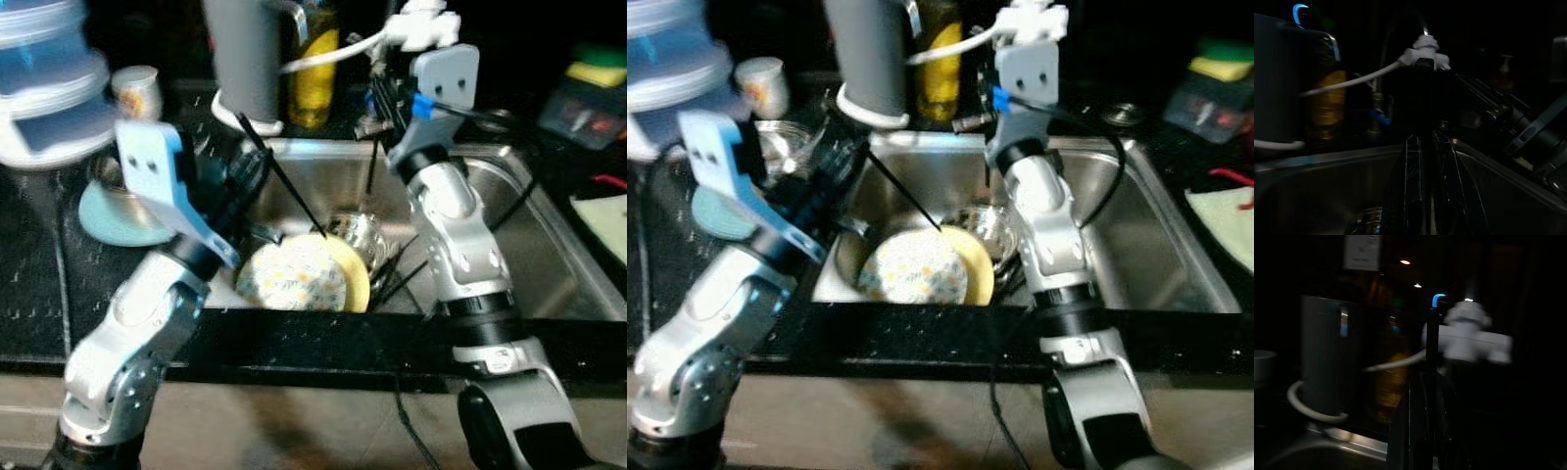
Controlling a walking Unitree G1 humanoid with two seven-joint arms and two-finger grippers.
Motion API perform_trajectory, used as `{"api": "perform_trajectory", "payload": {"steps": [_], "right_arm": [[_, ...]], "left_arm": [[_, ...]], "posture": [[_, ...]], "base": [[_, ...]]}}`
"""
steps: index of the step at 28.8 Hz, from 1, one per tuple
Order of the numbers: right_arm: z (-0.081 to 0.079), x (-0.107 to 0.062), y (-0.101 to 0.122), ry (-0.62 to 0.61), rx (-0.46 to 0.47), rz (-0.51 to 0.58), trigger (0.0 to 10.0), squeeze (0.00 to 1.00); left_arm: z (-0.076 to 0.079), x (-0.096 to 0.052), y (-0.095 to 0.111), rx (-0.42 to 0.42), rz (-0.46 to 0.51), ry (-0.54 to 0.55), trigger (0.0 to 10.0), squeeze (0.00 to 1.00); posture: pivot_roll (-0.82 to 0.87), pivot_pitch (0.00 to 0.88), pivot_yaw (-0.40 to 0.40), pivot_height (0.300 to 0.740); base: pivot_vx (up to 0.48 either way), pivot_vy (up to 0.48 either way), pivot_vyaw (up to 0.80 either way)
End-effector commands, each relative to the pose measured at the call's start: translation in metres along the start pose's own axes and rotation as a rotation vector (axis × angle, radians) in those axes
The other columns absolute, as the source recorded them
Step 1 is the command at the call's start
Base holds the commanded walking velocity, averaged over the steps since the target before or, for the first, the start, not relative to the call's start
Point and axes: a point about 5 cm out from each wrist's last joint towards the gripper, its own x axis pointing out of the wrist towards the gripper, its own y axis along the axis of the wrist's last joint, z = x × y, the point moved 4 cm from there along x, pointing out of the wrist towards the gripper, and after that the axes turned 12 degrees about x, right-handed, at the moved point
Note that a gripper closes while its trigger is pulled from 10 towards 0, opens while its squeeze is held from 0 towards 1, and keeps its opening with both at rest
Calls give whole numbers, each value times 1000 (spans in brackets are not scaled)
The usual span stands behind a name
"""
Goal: Kitchen organization
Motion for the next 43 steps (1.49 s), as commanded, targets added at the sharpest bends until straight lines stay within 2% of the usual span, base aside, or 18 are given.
{"api": "perform_trajectory", "payload": {"steps": [1,3,6,10,16,21,24,28,29,31,32,33,37,39,40,41,42,43], "right_arm": [[-14,3,-3,47,-12,-18,10000,0],[-18,3,-5,63,-17,-27,10000,0],[-32,3,-21,105,-37,-96,10000,0],[-38,1,-36,117,-48,-153,10000,0],[-42,1,-40,126,-67,-181,10000,0],[-30,-2,-44,76,-134,-223,10000,0],[-6,-8,-49,12,-212,-286,10000,0],[-1,-10,-49,4,-216,-294,10000,0],[2,-12,-48,2,-215,-296,10000,0],[2,-12,-48,2,-215,-296,10000,0],[4,-14,-47,0,-211,-296,10000,667],[6,-16,-46,-1,-202,-299,10000,1000],[7,-19,-46,-9,-173,-298,10000,1000],[3,-19,-43,-7,-108,-266,10000,1000],[3,-19,-43,-7,-108,-266,10000,1000],[-2,-18,-40,8,-61,-240,10000,1000],[-2,-18,-40,8,-61,-240,10000,1000],[-9,-17,-36,31,-3,-211,10000,565]], "left_arm": [[-3,1,0,12,1,12,10000,0],[-4,1,0,14,2,14,10000,0],[-8,3,-3,28,-9,22,10000,0],[-13,5,-12,63,-40,33,10000,0],[-11,19,-17,27,-14,-11,10000,0],[-5,27,-30,13,-36,-44,10000,0],[-2,28,-45,-5,-59,-60,10000,0],[-1,27,-48,-20,-62,-70,10000,0],[2,27,-48,-29,-58,-81,10000,494],[2,27,-48,-29,-58,-81,10000,494],[4,27,-48,-34,-54,-89,10000,1000],[6,28,-48,-38,-50,-94,10000,1000],[7,29,-47,-39,-42,-95,10000,1000],[5,28,-44,-14,-42,-84,10000,1000],[5,28,-44,-14,-42,-84,10000,1000],[1,28,-43,14,-43,-65,10000,1000],[1,28,-43,14,-43,-65,10000,1000],[-2,28,-41,58,-47,-43,10000,1000]], "posture": [[131,0,-59,740],[131,0,-61,740],[131,0,-61,740],[131,0,-61,740],[126,0,-68,740],[93,0,-50,740],[71,5,-41,740],[62,7,-36,740],[43,10,-27,740],[43,10,-27,740],[39,8,-24,740],[39,6,-18,740],[44,4,-18,740],[55,0,-16,740],[55,0,-16,740],[58,0,-16,740],[58,0,-16,740],[60,0,-16,740]], "base": [[0,0,0],[0,0,0],[0,0,0],[0,0,0],[0,0,0],[0,0,0],[0,0,0],[0,0,0],[0,0,0],[0,0,0],[0,0,0],[0,0,0],[0,0,0],[0,0,0],[0,0,0],[0,0,0],[0,0,0],[0,0,0]]}}
